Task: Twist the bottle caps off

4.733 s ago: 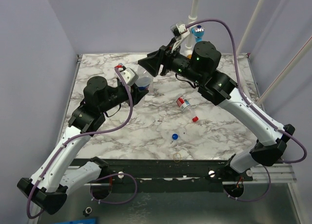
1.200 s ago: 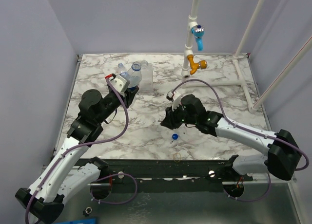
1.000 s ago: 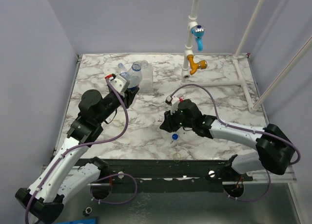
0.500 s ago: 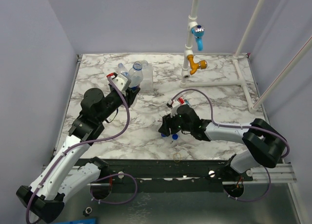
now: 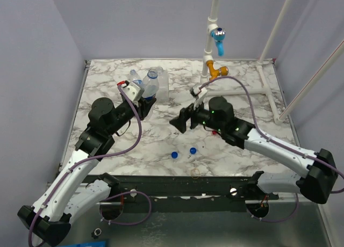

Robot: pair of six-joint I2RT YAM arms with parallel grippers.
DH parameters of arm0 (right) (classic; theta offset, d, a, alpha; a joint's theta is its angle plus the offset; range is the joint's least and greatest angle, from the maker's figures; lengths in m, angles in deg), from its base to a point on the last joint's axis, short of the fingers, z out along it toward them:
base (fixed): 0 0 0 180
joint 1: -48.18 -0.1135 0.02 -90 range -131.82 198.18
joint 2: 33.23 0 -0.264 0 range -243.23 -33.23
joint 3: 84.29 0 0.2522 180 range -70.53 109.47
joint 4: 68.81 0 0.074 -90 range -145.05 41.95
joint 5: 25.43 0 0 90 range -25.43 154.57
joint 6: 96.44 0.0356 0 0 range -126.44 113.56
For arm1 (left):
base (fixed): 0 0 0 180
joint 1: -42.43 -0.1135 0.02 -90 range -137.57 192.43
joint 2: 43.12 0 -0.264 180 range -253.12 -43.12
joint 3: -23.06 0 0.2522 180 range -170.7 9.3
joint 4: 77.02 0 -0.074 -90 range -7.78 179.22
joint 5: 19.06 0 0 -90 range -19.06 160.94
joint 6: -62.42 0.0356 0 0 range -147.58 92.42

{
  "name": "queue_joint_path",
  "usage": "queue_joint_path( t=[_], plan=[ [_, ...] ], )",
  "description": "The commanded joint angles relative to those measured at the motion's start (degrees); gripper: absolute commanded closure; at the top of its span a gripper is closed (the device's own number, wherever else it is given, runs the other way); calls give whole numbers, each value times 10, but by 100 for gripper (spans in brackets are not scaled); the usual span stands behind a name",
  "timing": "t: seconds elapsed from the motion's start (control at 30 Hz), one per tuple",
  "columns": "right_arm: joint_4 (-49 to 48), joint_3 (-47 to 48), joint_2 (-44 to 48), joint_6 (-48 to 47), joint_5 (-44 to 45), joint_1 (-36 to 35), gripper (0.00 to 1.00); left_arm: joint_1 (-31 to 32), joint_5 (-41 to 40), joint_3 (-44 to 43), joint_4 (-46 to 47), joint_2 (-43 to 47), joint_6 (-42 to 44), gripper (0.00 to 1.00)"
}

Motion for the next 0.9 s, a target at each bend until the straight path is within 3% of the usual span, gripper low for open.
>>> queue_joint_path(
  t=[0.0,0.33,0.73,0.87],
  plan=[
    [26,127,49,-62,-22,-3,11,0,47,4,3,8,-20,95],
    [10,262,21,-64,-122,-3,7,-1,219,-14,-30,16,-33,97],
    [-80,265,-7,-22,-186,-3,12,-1,302,-21,-60,1,-33,97],
    [-75,273,-27,-9,-207,-3,20,-1,302,-27,-60,-4,-33,96]
  ],
)
